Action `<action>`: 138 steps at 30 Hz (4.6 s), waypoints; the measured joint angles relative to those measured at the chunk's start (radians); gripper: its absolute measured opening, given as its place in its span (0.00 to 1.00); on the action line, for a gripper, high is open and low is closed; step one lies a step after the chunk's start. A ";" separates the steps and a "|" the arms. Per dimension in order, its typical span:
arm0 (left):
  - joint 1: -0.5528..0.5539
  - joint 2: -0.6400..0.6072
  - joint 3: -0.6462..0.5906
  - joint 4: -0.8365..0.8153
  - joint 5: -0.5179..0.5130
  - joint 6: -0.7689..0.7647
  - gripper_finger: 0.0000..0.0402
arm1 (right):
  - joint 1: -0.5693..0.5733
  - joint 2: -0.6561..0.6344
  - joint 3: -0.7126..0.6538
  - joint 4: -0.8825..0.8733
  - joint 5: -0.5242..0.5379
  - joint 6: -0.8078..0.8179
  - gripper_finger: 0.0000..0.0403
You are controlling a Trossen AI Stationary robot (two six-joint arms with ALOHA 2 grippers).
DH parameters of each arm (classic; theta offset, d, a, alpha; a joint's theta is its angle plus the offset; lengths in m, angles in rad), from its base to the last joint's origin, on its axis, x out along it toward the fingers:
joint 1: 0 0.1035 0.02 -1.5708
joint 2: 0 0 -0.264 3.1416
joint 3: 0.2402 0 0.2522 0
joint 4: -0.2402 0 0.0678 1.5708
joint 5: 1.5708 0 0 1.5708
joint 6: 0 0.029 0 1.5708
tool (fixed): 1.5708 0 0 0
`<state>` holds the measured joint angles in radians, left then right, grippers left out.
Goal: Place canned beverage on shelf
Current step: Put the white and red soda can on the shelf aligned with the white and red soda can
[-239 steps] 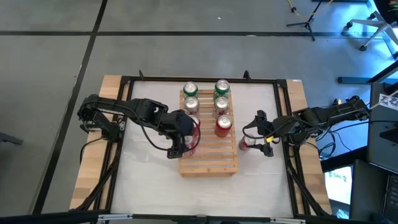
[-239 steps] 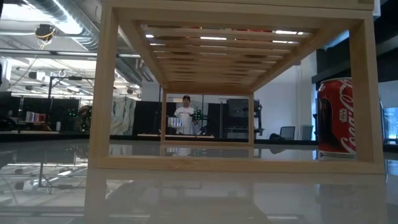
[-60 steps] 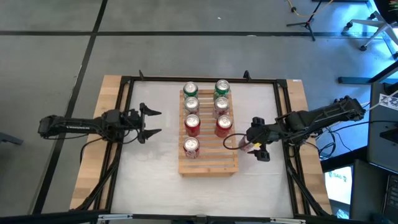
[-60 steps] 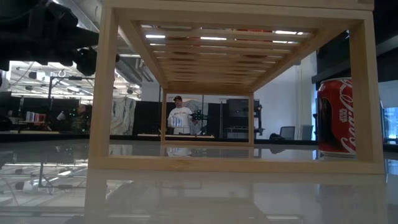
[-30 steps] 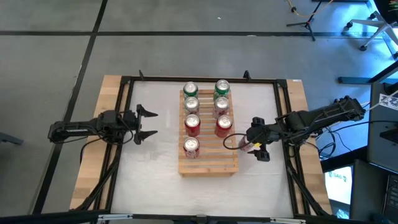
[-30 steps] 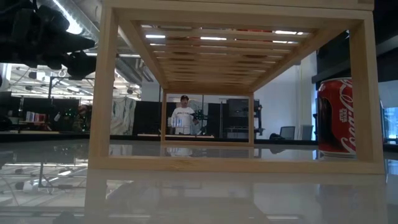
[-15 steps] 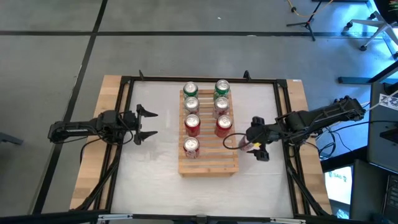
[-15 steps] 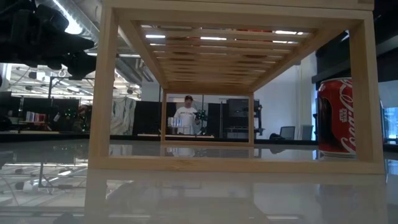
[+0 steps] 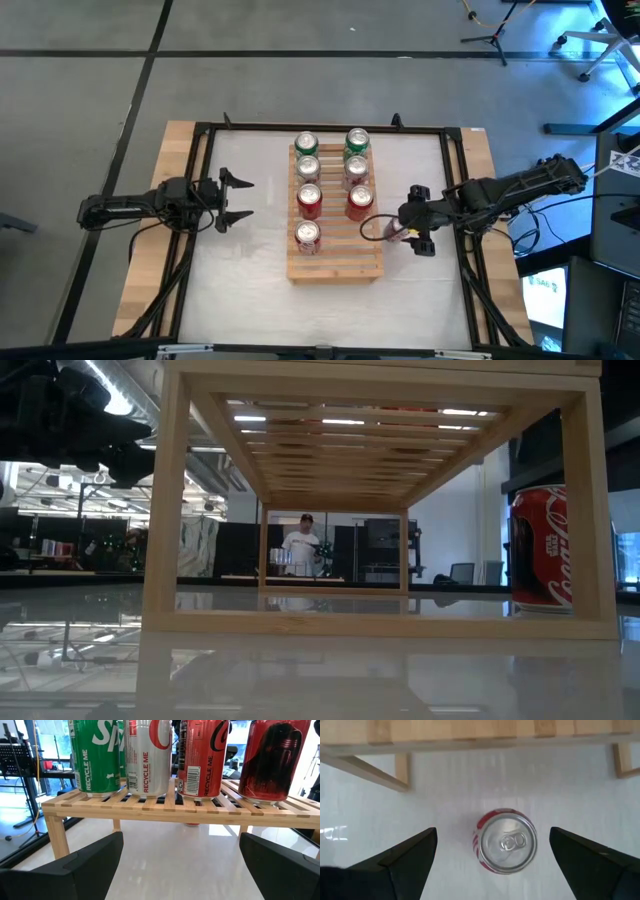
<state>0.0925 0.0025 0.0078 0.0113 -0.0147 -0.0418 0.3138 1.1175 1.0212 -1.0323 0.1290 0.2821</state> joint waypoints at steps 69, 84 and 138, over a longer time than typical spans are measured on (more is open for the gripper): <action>0.000 0.000 0.000 0.000 -0.002 0.000 0.97 | 0.000 0.013 0.012 0.035 -0.175 0.144 0.73; 0.000 0.000 0.000 0.000 -0.002 0.000 0.97 | 0.000 0.013 0.313 -0.079 -0.175 0.144 0.74; 0.000 0.000 0.000 0.000 -0.002 0.000 0.97 | 0.001 0.253 0.408 0.144 -0.056 -0.158 0.75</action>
<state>0.0921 0.0029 0.0078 0.0113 -0.0170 -0.0414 0.3149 1.3707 1.4296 -0.8887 0.0730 0.1242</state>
